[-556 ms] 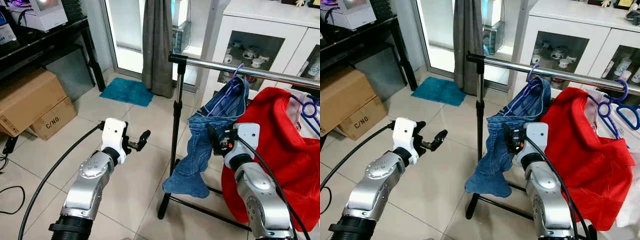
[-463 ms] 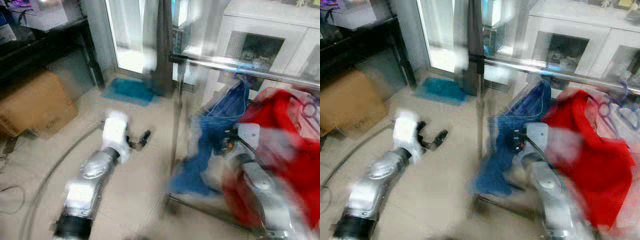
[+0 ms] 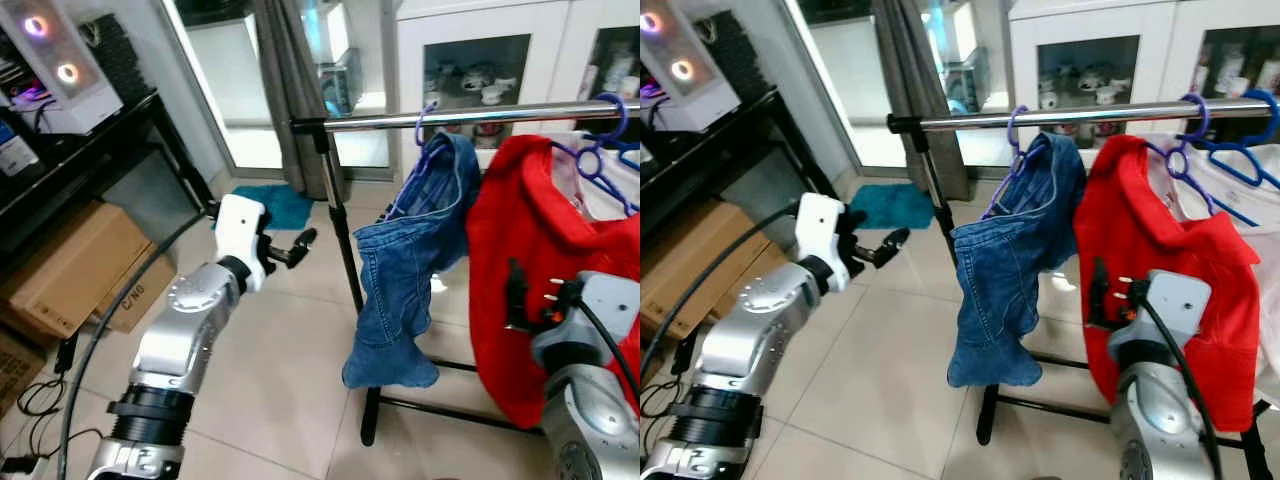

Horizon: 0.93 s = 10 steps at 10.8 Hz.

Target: Hang hanger

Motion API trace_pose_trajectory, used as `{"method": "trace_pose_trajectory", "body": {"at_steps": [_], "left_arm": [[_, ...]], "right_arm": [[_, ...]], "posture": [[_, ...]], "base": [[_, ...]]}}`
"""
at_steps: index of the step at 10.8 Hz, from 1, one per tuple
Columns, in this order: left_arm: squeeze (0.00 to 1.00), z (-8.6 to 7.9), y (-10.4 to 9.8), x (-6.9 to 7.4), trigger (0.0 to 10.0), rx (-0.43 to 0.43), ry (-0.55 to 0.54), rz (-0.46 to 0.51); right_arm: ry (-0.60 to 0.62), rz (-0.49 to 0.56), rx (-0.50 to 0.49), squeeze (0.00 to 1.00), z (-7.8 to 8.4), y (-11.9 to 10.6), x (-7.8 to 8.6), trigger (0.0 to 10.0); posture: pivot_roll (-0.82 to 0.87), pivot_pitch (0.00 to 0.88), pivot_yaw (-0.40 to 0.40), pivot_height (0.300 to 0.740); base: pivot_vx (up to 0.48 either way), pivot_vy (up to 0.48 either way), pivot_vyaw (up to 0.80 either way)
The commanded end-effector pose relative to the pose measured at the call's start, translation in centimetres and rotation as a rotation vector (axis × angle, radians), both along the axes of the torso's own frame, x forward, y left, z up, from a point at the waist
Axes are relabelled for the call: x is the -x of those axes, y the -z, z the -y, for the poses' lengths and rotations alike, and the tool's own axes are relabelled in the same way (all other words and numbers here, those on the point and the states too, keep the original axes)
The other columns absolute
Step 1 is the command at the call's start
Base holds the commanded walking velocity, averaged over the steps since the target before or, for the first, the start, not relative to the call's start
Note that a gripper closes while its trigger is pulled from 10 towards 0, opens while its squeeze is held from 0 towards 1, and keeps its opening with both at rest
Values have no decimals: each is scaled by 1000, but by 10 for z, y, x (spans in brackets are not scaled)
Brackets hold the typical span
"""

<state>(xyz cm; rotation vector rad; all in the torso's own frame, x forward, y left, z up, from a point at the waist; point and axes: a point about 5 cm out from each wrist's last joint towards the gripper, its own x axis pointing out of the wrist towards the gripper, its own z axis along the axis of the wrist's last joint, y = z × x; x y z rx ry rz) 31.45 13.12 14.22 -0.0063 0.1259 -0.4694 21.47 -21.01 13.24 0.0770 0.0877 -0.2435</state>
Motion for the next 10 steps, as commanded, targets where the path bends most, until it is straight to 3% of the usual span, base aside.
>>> {"method": "trace_pose_trajectory", "body": {"at_steps": [1, 3, 4, 6, 7, 9, 10], "left_arm": [[1000, -11, 3, 4, 10000, -7, -45, -9], [1000, -10, 14, 19, 10000, -7, -91, -12], [1000, -13, 17, 31, 10000, -35, -143, 30], [1000, -27, 13, 47, 10000, -58, -243, 69], [1000, -27, 10, 47, 10000, -73, -245, 101], [1000, -13, 6, 36, 10000, -40, -211, 89], [1000, -7, -4, 28, 10000, 18, -179, 114]], "right_arm": [[-58, 25, -35, 1000, -11, -7, -3, 10000], [-171, 101, 125, 1000, -20, -26, -13, 10000], [-270, 132, 119, 1000, -24, -30, -20, 10000], [-300, 141, 67, 1000, -27, -32, -35, 10000], [-266, 116, 42, 1000, -26, -30, -40, 10000], [-277, 130, 201, 1000, -28, -32, -38, 10000], [-273, 81, 265, 1000, -26, -28, -32, 10000]], "posture": [[-289, 0, 200, 740], [-244, 0, 115, 740], [-199, 0, 54, 740], [-121, 0, -27, 740], [-121, 0, -29, 740], [-165, 0, -13, 740], [-194, 0, 6, 740]], "base": [[0, 0, 0], [0, 0, 0], [0, 0, 0], [0, 0, 0], [0, 0, 0], [0, 0, 0], [0, 0, 0]]}}
